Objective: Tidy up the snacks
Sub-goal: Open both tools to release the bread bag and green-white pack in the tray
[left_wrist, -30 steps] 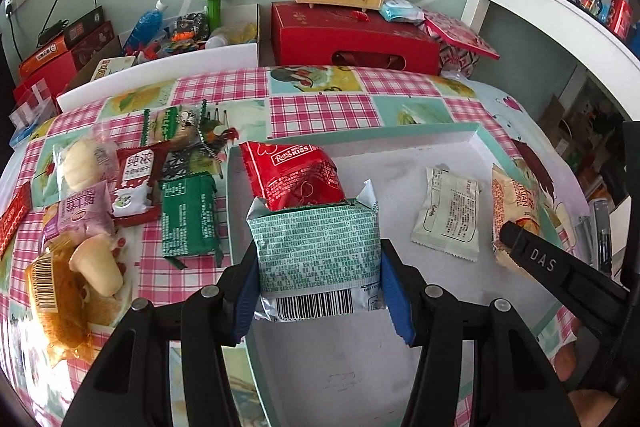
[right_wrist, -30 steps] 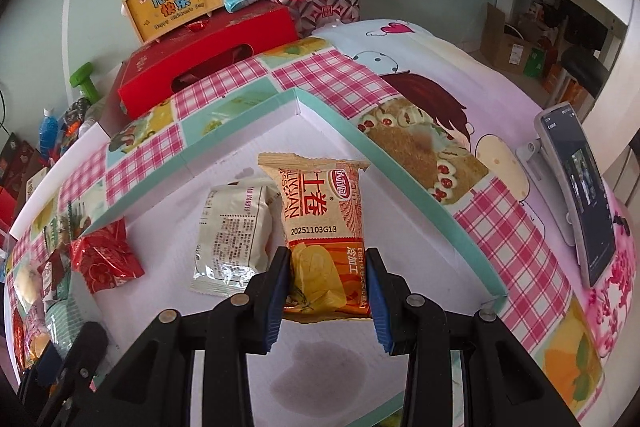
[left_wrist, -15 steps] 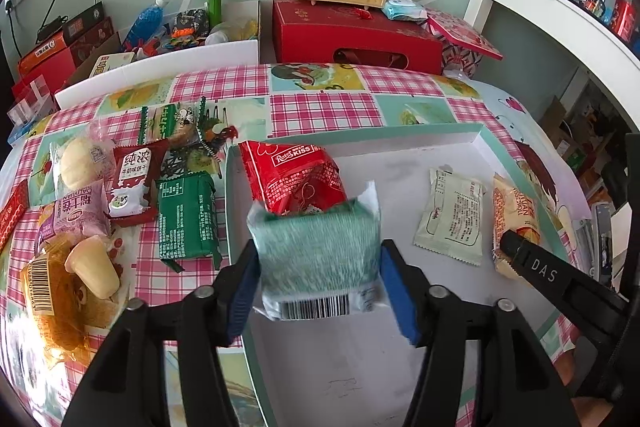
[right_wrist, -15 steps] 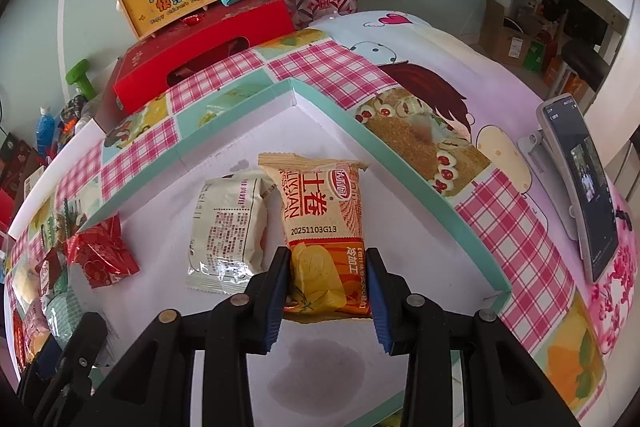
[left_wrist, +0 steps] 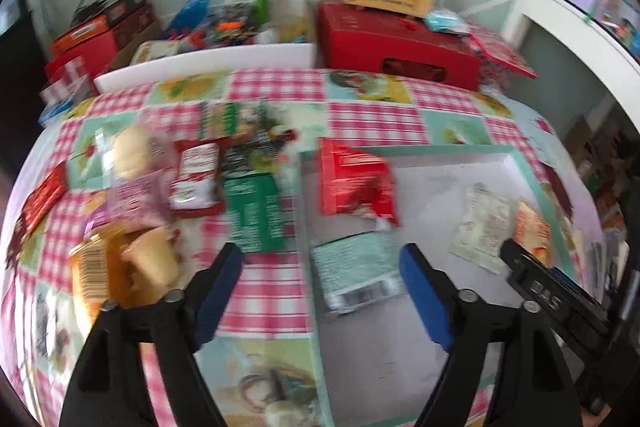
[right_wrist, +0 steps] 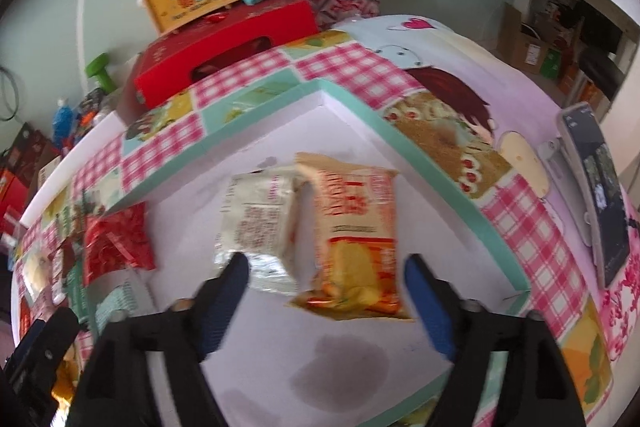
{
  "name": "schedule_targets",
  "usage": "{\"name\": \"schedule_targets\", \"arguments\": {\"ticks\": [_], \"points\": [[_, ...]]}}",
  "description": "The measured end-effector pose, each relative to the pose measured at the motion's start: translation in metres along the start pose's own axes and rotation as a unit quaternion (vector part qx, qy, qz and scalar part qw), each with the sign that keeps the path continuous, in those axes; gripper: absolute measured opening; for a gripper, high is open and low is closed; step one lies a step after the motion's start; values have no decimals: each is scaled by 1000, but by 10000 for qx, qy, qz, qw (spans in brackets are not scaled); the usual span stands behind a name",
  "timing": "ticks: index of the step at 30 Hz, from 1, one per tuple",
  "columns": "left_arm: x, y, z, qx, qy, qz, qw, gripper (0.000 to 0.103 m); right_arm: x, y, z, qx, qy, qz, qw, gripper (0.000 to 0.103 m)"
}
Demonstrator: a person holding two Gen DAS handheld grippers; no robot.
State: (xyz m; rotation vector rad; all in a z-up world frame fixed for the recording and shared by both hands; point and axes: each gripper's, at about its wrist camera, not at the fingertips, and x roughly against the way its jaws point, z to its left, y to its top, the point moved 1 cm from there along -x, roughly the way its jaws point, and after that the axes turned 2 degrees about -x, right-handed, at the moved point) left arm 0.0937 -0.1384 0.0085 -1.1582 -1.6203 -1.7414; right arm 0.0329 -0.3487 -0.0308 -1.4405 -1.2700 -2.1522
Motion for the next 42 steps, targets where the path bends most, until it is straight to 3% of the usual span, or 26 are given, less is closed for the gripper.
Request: {"name": "schedule_targets", "arguments": {"ticks": [2, 5, 16, 28, 42], "points": [[-1, 0, 16, 145, 295, 111, 9994, 88, 2, -2, 8, 148, 56, -29, 9999, 89], [0, 1, 37, 259, 556, 182, 9980, 88, 6, -6, 20, 340, 138, -100, 9993, 102], [25, -9, 134, 1063, 1013, 131, 9891, 89, 35, -19, 63, 861, 799, -401, 9923, 103], [34, -23, 198, 1861, 1033, 126, 9770, 89, 50, -27, 93, 1093, 1296, -523, 9841, 103], [10, -25, 208, 2150, 613, 392, 9739, 89, 42, -39, 156, 1692, 1408, -291, 9750, 103]]}}
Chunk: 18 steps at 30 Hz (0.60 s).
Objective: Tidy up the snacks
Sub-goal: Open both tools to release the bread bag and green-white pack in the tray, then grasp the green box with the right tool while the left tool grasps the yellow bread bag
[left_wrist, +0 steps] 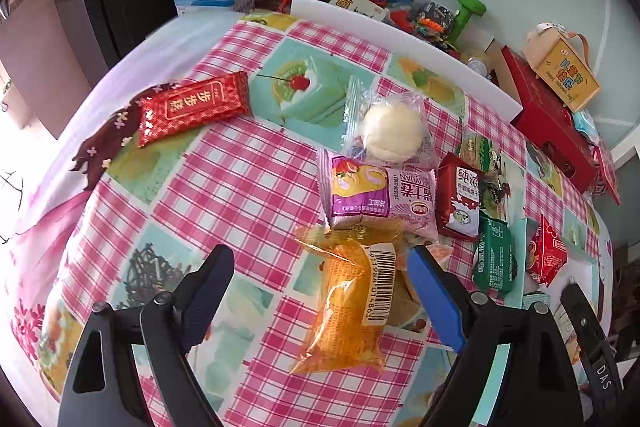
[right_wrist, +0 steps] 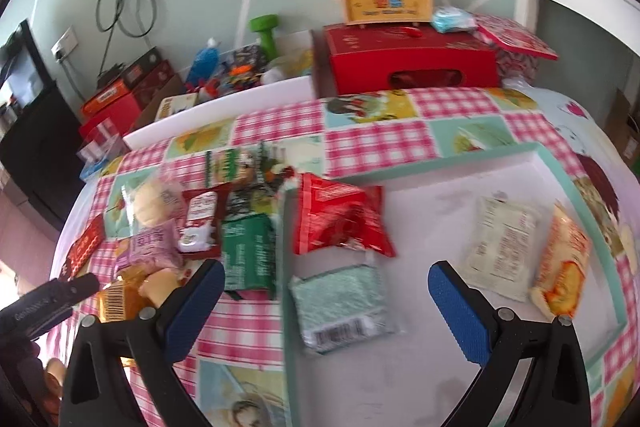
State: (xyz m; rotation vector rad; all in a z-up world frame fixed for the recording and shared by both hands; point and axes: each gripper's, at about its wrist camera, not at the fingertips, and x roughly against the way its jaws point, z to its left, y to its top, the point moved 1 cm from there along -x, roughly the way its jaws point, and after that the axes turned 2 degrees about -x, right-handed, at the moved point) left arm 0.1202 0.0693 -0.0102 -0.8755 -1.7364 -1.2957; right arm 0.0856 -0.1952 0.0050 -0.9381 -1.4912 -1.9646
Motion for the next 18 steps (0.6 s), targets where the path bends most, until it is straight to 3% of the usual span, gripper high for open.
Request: {"name": "schedule_targets", "arguments": {"ticks": [5, 10, 16, 18], "points": [[-8, 0, -4, -11, -135, 136, 9998, 89, -10, 15, 32, 267, 482, 139, 9984, 103], [-18, -2, -9, -5, -321, 317, 9990, 89, -33, 28, 60, 407, 996, 648, 9921, 97], [-29, -4, -15, -36, -385, 493, 9980, 88, -69, 27, 70, 522, 760, 1217, 9883, 65], [-32, -3, -17, -48, -381, 514, 9979, 82, -77, 25, 72, 588, 743, 1343, 9864, 60]]}}
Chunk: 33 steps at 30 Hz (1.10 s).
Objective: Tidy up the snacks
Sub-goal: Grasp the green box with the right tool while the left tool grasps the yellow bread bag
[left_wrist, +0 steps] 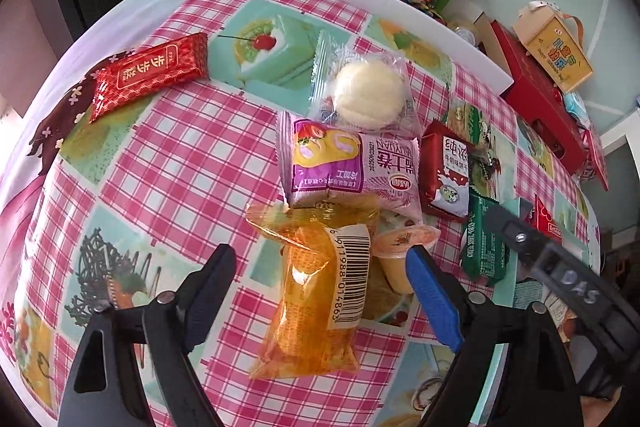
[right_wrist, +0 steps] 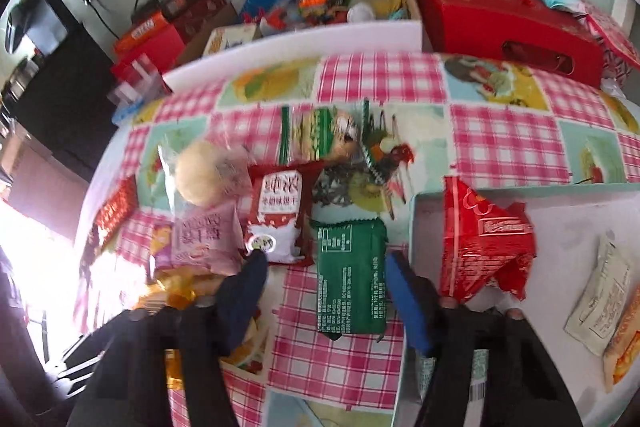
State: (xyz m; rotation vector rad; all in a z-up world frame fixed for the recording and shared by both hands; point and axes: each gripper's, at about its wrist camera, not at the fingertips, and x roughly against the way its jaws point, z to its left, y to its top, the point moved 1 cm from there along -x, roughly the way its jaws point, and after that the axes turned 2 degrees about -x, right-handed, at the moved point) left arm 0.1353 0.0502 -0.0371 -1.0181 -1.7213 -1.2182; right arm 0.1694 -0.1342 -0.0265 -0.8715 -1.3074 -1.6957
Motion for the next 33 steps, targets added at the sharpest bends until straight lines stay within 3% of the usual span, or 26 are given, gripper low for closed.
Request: {"name": "schedule_targets", "arguments": {"ticks": [7, 10, 16, 24, 33], "points": [[-22, -1, -4, -16, 28, 235, 9997, 49, -21, -5, -2, 152, -411, 261, 9987, 43], [-27, -1, -8, -12, 56, 237, 9997, 44, -25, -7, -1, 218, -473, 287, 9982, 42], [-23, -1, -7, 65, 77, 138, 9999, 41, -22, -16, 3, 276, -599, 127, 9977, 42], [13, -1, -4, -60, 121, -270, 9995, 40, 19, -29, 1, -16, -370, -380, 9986, 42], [37, 0, -42, -428, -15, -661, 9969, 40, 57, -40, -33, -502, -515, -652, 9953, 42]]}}
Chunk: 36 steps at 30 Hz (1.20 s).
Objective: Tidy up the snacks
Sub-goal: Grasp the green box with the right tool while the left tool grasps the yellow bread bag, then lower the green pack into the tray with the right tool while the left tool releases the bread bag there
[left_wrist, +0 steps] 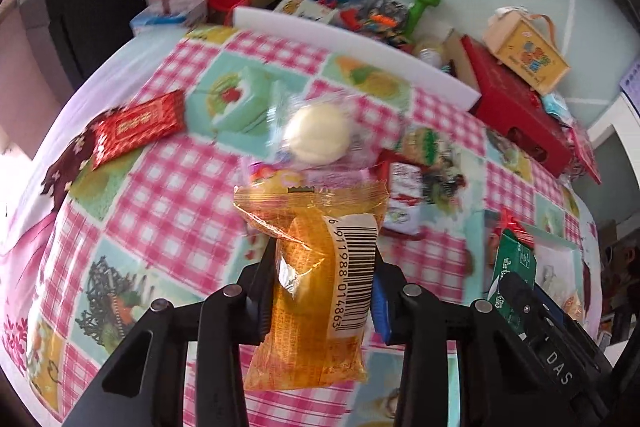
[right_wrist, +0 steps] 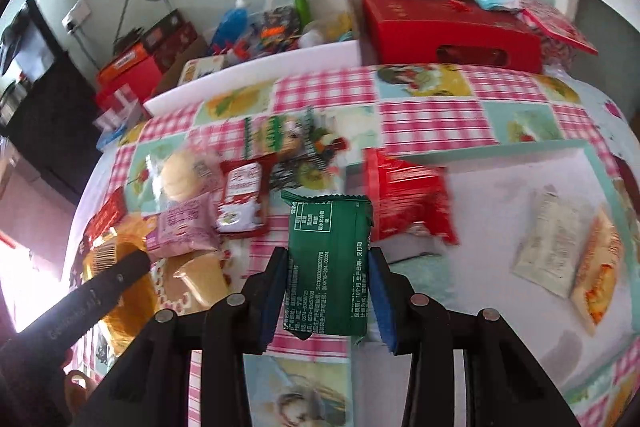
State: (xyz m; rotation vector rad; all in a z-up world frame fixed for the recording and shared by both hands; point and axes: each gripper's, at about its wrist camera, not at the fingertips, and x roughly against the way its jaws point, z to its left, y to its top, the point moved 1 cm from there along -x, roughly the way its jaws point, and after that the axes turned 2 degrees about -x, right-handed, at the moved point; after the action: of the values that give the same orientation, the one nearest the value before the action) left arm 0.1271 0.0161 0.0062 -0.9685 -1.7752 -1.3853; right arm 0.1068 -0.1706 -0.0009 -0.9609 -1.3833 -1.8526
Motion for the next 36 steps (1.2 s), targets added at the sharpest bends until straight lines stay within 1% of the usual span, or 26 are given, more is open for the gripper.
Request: {"name": "schedule_targets", "arguments": {"ticks": [3, 7, 10, 11, 13, 16, 20, 24, 32, 36], "points": [[3, 2, -21, -164, -198, -106, 9996, 40, 12, 5, -21, -222, -141, -114, 9996, 42], [10, -2, -59, -594, -380, -202, 9973, 40, 26, 14, -59, -601, -322, -217, 9974, 42], [9, -7, -92, -947, -602, -147, 9936, 40, 34, 17, -87, -860, -543, -284, 9944, 42], [9, -9, -106, -1083, -726, -115, 9914, 40, 36, 18, -94, -951, -558, -297, 9935, 42], [8, -13, -125, -1294, -816, -97, 9882, 40, 39, 19, -113, -1185, -557, -297, 9909, 42], [8, -20, -150, -1582, -823, -143, 9839, 40, 41, 19, -133, -1402, -648, -335, 9874, 42], [0, -28, -178, -1882, -864, -115, 9782, 40, 44, 20, -151, -1498, -784, -396, 9848, 42], [-15, -35, -199, -2116, -796, -53, 9741, 40, 44, 20, -163, -1595, -672, -427, 9840, 42], [-36, -38, -220, -2276, -711, -2, 9711, 40, 37, 22, -177, -1599, -744, -426, 9834, 42], [-43, -37, -225, -2270, -712, 4, 9713, 41, 32, 22, -181, -1640, -728, -373, 9831, 42]]}}
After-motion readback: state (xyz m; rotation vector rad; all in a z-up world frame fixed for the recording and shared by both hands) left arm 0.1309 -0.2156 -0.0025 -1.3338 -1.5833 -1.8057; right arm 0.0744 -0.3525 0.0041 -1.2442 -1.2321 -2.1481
